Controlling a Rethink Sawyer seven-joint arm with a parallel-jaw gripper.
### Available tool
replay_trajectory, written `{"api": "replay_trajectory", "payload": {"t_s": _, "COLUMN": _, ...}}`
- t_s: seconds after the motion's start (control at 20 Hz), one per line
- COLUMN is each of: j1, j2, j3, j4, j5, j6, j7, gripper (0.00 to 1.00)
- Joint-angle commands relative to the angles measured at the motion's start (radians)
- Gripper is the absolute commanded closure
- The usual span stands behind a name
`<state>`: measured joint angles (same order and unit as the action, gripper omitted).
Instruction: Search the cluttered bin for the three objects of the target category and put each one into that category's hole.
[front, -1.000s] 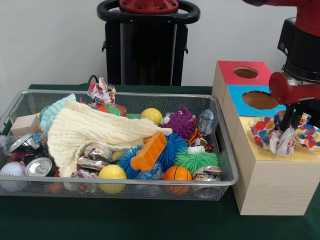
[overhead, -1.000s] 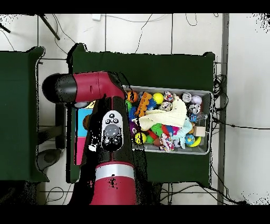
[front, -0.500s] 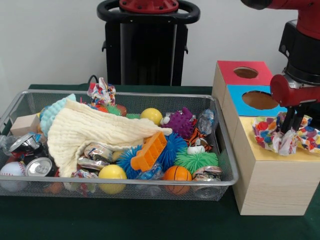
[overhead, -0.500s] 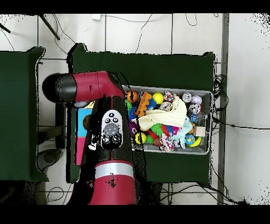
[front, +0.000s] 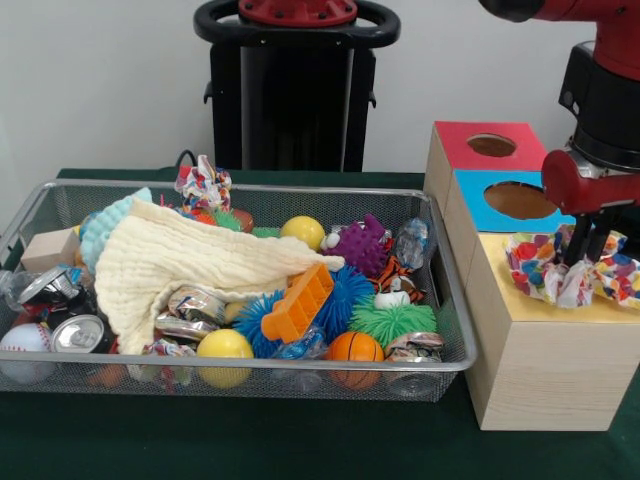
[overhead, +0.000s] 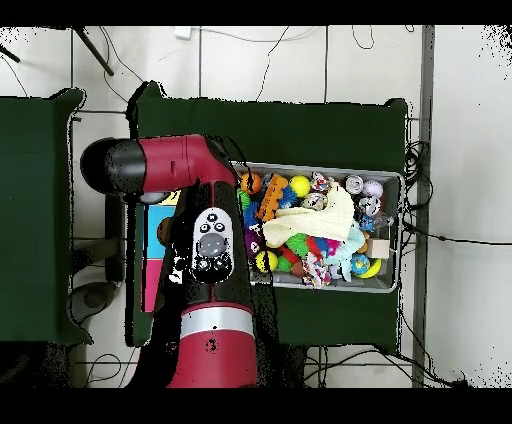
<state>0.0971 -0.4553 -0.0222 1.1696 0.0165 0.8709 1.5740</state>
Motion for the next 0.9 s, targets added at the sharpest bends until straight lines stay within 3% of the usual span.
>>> {"api": "replay_trajectory", "payload": {"t_s": 0.05, "j1": -0.049, "j2": 0.043, "j3": 0.035, "j4": 0.003, "j5": 0.037, "j6": -0.039, "j7": 0.199, "gripper": 1.00}}
{"api": "replay_trajectory", "payload": {"t_s": 0.9, "j1": -0.089, "j2": 0.037, "j3": 0.054, "j4": 0.035, "j5": 0.056, "j6": -0.060, "j7": 0.142, "gripper": 1.00}}
